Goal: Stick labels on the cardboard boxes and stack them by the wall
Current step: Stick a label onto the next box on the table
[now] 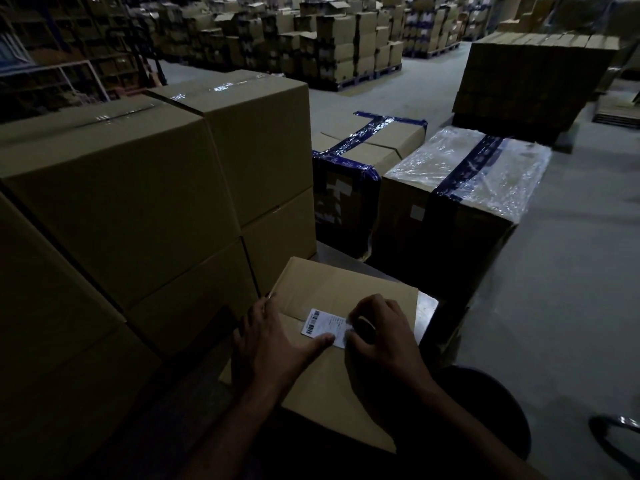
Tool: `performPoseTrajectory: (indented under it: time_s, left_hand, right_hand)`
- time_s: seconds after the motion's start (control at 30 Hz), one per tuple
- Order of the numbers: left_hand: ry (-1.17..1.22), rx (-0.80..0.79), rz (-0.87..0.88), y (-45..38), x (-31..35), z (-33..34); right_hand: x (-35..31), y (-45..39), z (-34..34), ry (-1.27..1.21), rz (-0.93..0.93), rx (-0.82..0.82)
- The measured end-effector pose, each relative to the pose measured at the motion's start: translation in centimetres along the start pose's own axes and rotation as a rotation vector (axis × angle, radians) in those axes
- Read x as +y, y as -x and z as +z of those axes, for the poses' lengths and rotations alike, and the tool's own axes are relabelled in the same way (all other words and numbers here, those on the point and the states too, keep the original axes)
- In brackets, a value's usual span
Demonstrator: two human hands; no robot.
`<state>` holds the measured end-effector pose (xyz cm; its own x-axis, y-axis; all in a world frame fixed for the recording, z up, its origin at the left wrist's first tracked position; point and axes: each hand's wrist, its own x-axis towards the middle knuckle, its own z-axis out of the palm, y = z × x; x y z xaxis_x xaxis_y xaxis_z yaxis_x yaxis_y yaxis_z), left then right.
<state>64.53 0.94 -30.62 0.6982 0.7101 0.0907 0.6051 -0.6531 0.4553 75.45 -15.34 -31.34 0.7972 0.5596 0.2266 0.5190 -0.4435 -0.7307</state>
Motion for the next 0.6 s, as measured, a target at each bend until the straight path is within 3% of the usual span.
performPoseTrajectory:
  time_s: [0.1,0.27,0.6]
  left_hand:
    - [-0.015,0.002,-0.007,-0.1,0.0,0.0]
    - [-0.021,-0.013,-0.018,-0.2,-0.2,0.2]
    - [0.019,-0.022,-0.032,-0.2,0.0,0.0]
  right_hand:
    - [-0.3,-0.3,0.0,0.048,0.007,0.010]
    - [-0.2,-0.2,-0.4,-0.098,0.003,-0.007]
    - [-0.6,4.1,1.1,0.123,0.029,0.193]
